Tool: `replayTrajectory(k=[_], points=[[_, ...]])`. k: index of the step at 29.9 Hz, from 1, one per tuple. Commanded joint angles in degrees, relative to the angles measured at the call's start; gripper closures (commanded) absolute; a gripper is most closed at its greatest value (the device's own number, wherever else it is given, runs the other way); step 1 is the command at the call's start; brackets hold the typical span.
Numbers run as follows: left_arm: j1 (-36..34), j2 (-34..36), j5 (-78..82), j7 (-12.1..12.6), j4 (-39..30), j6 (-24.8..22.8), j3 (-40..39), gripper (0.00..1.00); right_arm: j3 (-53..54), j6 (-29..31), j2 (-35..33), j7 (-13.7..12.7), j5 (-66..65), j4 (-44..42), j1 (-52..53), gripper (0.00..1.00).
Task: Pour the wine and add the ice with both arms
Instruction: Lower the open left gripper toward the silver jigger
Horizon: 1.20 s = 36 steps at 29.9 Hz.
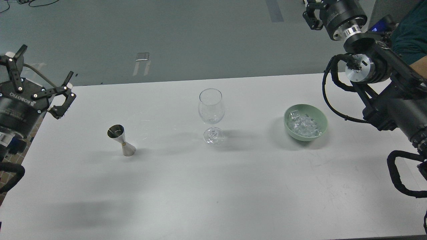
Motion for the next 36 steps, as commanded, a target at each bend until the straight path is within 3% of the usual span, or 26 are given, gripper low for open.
replayTrajectory(k=[1, 12, 19, 36], points=[[6.4, -3.6, -0.9, 0.1, -2.4, -0.2, -2.4, 0.02, -0.4, 0.0, 0.6, 0.0, 0.0, -0.1, 0.0, 0.0], [16.9, -15.5, -1.0, 5.3, -2.2, -7.2, -2.2, 0.02, -0.8, 0.0, 0.4, 0.0, 0.0, -0.2, -0.1, 0.0], [17.1, -20.7, -0.1, 5.1, 0.5, -7.3, -0.2, 0.02, -0.8, 0.0, 0.5, 0.0, 0.0, -0.2, -0.2, 0.0], [15.1, -22.5, 1.8, 4.5, 9.4, -7.4, 4.3, 0.02, -2.9, 0.0, 0.3, 0.0, -0.1, -0.2, -0.2, 0.0]])
